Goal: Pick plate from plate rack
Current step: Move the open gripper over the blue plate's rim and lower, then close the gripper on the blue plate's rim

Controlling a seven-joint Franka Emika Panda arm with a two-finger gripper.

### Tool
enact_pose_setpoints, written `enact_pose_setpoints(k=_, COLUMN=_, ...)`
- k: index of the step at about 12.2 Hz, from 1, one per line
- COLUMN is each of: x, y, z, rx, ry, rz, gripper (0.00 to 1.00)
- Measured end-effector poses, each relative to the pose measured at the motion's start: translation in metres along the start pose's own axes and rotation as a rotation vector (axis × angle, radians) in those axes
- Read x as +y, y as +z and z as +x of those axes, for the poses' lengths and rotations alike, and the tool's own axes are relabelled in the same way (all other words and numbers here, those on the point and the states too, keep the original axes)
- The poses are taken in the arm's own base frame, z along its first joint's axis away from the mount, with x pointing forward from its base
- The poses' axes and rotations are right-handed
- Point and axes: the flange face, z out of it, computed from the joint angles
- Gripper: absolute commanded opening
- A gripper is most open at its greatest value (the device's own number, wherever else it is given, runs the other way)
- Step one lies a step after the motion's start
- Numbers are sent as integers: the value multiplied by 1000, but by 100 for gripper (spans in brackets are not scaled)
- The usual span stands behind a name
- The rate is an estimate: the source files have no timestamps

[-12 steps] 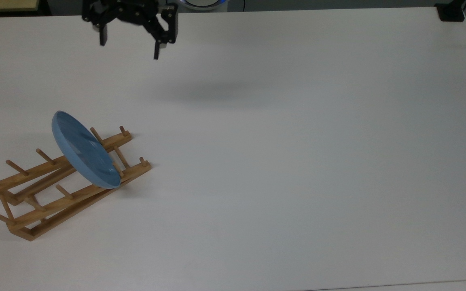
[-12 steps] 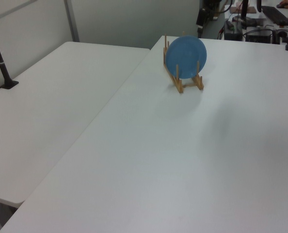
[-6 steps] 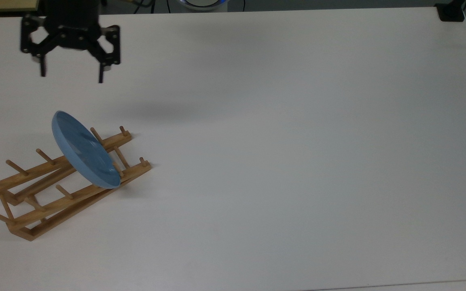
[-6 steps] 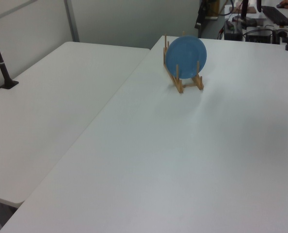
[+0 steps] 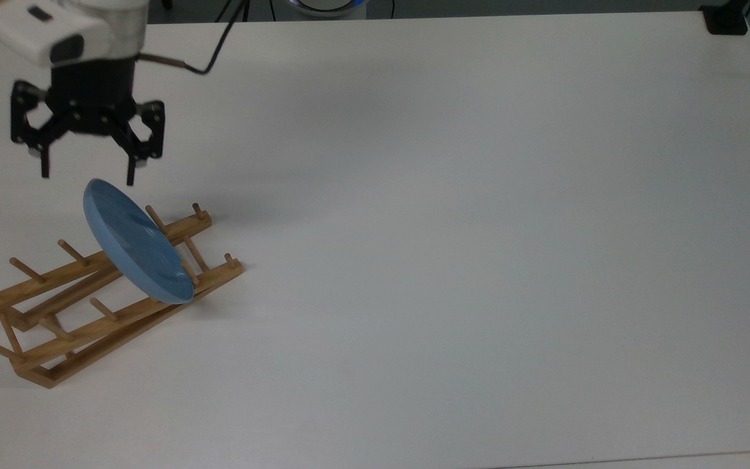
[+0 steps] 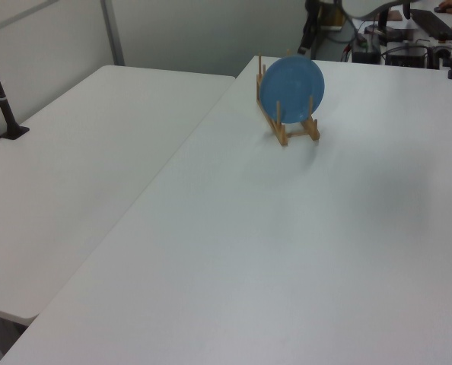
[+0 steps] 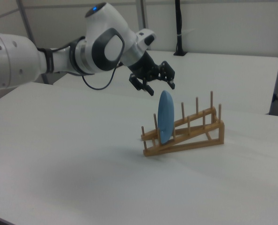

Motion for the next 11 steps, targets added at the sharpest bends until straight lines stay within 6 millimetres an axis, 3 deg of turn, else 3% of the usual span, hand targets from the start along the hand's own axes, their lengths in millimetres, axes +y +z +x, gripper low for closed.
enact_pose_setpoints(k=1, x=-6, y=10, z=2, rx=-2, ry=-9, rz=5, gripper=79)
enact_pose_setpoints(k=3, x=-21, y=28, z=6, rx=-5, ry=-44, rz=3, gripper=62)
enact_pose_setpoints(k=5, x=-28, y=34, z=10, rx=2, ry=-84, rz=-20, gripper=52)
enact_pose_setpoints(k=11, x=-16, y=36, z=9, rx=21, ry=-168, rz=-123, gripper=21)
